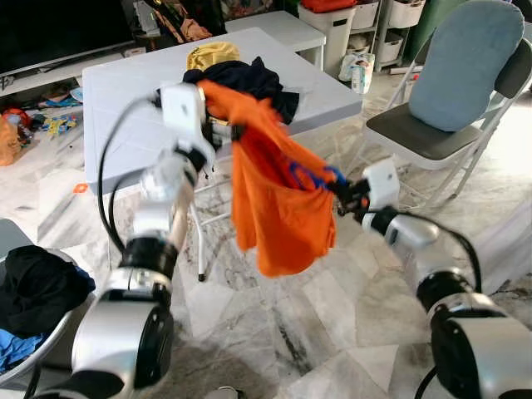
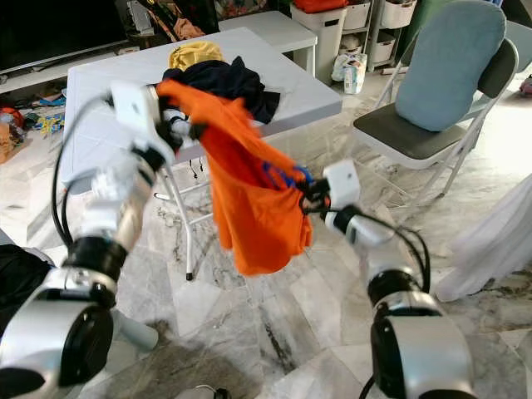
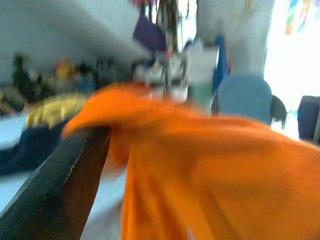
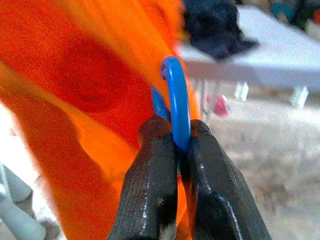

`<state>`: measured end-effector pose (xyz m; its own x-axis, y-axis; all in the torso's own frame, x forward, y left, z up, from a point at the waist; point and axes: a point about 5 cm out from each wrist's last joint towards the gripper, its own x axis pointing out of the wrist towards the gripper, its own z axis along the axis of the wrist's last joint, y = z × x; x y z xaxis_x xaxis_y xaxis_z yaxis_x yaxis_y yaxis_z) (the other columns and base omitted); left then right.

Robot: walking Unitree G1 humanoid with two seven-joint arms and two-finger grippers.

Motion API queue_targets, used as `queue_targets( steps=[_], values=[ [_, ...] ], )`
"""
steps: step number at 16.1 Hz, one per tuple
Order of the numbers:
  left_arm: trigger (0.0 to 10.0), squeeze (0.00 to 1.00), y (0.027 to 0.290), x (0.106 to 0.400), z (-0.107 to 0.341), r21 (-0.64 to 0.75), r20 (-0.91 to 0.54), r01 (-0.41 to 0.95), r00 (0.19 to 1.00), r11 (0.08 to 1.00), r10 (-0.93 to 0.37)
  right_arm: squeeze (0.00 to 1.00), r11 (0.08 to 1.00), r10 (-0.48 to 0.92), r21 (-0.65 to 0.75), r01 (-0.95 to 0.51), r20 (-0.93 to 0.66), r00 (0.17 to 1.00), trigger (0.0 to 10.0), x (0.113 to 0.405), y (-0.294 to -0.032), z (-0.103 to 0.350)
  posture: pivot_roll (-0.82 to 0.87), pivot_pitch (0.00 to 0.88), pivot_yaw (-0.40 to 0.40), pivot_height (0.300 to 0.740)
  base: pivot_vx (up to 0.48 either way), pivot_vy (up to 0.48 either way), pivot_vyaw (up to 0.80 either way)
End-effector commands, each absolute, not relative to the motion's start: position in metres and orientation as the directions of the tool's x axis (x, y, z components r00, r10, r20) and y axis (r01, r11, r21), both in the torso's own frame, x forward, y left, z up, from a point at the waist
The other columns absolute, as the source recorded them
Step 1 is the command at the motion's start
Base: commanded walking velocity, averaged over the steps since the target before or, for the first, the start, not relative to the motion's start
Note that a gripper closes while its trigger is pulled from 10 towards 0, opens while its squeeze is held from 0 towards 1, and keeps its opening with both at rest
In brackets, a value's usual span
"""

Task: Hang hanger

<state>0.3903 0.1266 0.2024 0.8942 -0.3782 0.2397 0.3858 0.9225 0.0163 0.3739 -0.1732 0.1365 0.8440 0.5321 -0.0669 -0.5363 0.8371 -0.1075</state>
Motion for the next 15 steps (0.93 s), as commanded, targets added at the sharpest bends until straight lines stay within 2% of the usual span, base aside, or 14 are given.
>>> queue_targets(
  steps=[1,2,3,4,6,8,10,11,13,15],
  values=[
    [10.0,0.00,0.134,0.389,0.187,0.045,0.183,0.364,0.913,0.930,-0.366,0.00,0.792,0.598,-0.161,-0.589,0.009,0.802,0.0,0.379,-0.167,0.161,-0.05,0.000,0.058,0.740,0.000,0.000,0.00],
    [10.0,0.00,0.136,0.387,0.179,0.060,0.154,0.356,0.920,0.933,-0.361,0.00,0.754,0.642,-0.187,-0.629,0.007,0.767,0.0,0.378,-0.167,0.166,-0.06,0.000,0.057,0.740,0.000,0.000,0.00],
    [10.0,0.00,0.139,0.385,0.165,0.074,0.104,0.346,0.930,0.935,-0.352,0.00,0.650,0.734,-0.261,-0.714,-0.029,0.679,0.0,0.373,-0.170,0.176,-0.07,0.000,0.054,0.740,0.000,0.000,0.00],
    [10.0,0.00,0.139,0.381,0.154,0.103,0.070,0.346,0.933,0.933,-0.353,0.00,0.508,0.801,-0.362,-0.781,-0.133,0.583,0.0,0.364,-0.181,0.182,-0.07,0.000,0.054,0.740,0.000,0.000,0.00],
    [10.0,0.00,0.138,0.380,0.150,0.101,0.059,0.349,0.933,0.932,-0.356,0.00,0.398,0.819,-0.416,-0.818,-0.240,0.521,0.0,0.356,-0.195,0.184,-0.09,0.000,0.054,0.740,0.000,0.000,0.00],
    [10.0,0.00,0.136,0.380,0.149,0.102,0.059,0.352,0.932,0.930,-0.359,0.00,0.191,0.776,-0.482,-0.855,-0.459,0.432,0.0,0.338,-0.216,0.174,-0.10,0.000,0.053,0.740,0.000,0.000,0.00],
    [10.0,0.00,0.136,0.382,0.153,0.089,0.068,0.343,0.935,0.935,-0.349,0.00,0.100,0.713,-0.485,-0.869,-0.574,0.402,0.0,0.325,-0.235,0.168,-0.11,0.000,0.054,0.740,0.000,0.000,0.00],
    [10.0,0.00,0.136,0.384,0.156,0.079,0.076,0.340,0.935,0.937,-0.346,0.00,0.067,0.677,-0.512,-0.856,-0.607,0.416,0.0,0.323,-0.239,0.169,-0.12,0.000,0.056,0.740,0.000,0.000,0.00],
    [10.0,0.00,0.133,0.385,0.160,0.070,0.091,0.345,0.932,0.936,-0.350,0.00,0.057,0.647,-0.569,-0.820,-0.605,0.465,0.0,0.325,-0.241,0.172,-0.13,0.000,0.057,0.740,0.000,0.000,0.00],
    [10.0,0.00,0.132,0.385,0.154,0.073,0.060,0.347,0.934,0.935,-0.351,0.00,0.057,0.650,-0.558,-0.828,-0.608,0.455,0.0,0.322,-0.244,0.171,-0.13,0.000,0.056,0.740,0.000,0.000,0.00]
  ],
)
